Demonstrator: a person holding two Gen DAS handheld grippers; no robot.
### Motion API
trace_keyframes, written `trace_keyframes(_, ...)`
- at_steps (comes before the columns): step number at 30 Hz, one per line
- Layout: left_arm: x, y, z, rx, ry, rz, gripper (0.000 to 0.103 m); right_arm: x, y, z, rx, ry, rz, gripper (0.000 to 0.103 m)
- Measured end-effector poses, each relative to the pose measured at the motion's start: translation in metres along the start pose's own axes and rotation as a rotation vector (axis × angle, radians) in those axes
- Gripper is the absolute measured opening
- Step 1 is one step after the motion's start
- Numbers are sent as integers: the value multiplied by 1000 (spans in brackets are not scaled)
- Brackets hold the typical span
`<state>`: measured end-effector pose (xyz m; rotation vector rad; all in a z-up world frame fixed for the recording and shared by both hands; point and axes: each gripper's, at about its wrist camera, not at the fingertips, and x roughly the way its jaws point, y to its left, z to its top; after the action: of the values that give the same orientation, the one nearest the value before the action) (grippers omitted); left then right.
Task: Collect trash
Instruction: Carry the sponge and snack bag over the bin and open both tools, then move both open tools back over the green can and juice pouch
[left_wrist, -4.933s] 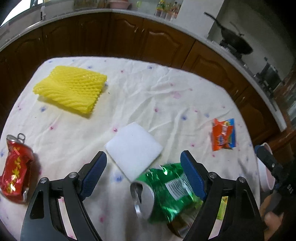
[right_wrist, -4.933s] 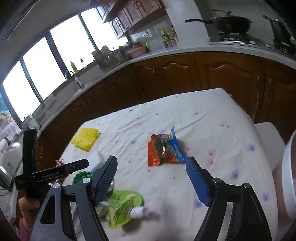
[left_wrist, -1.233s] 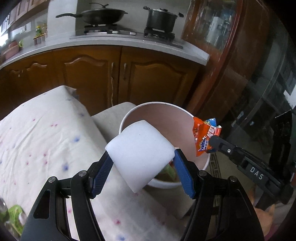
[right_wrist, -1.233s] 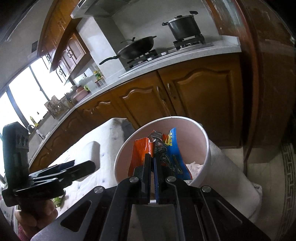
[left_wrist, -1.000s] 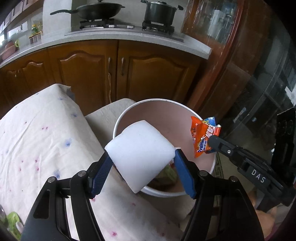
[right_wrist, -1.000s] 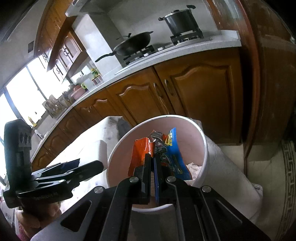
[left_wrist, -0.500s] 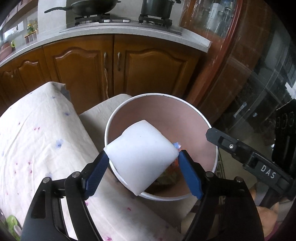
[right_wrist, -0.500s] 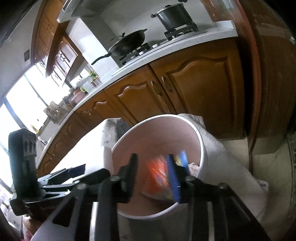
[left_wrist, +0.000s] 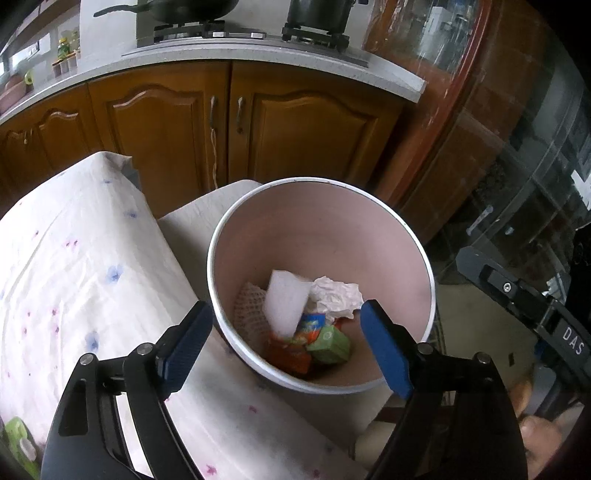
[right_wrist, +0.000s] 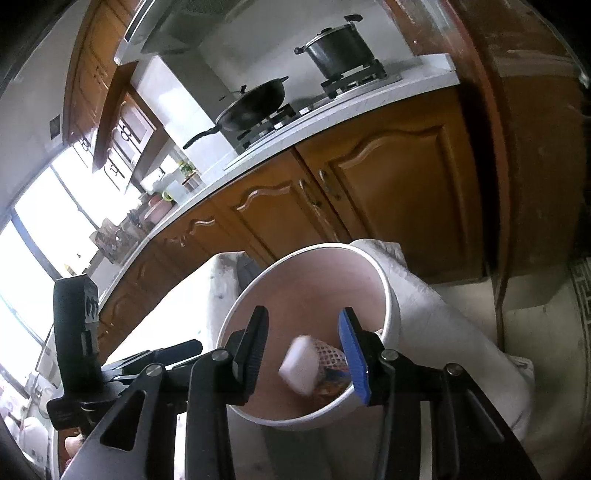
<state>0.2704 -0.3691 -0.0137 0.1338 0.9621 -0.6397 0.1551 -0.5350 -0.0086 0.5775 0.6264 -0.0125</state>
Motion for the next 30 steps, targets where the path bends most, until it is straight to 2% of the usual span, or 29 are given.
trace_keyframes(7, -27, 19, -20, -46, -34, 7, 84, -6, 6, -4, 0, -2, 16, 43)
trace_keyframes(9, -38, 27, -30, -67, -47, 15, 84, -8, 12, -6, -14, -3, 23, 52)
trace_keyframes(11, -49, 37, -40, -93, -62, 21, 84, -10, 19, -10, -24, -7, 41, 70)
trace_keyframes(14, -69, 53, -57, -135, -84, 37, 84, -13, 30, -18, -36, -13, 65, 77)
trace_keyframes(30, -162, 144, -142, -303, -189, 162, 84, -1, 107, -71, -111, 79, 169, 79)
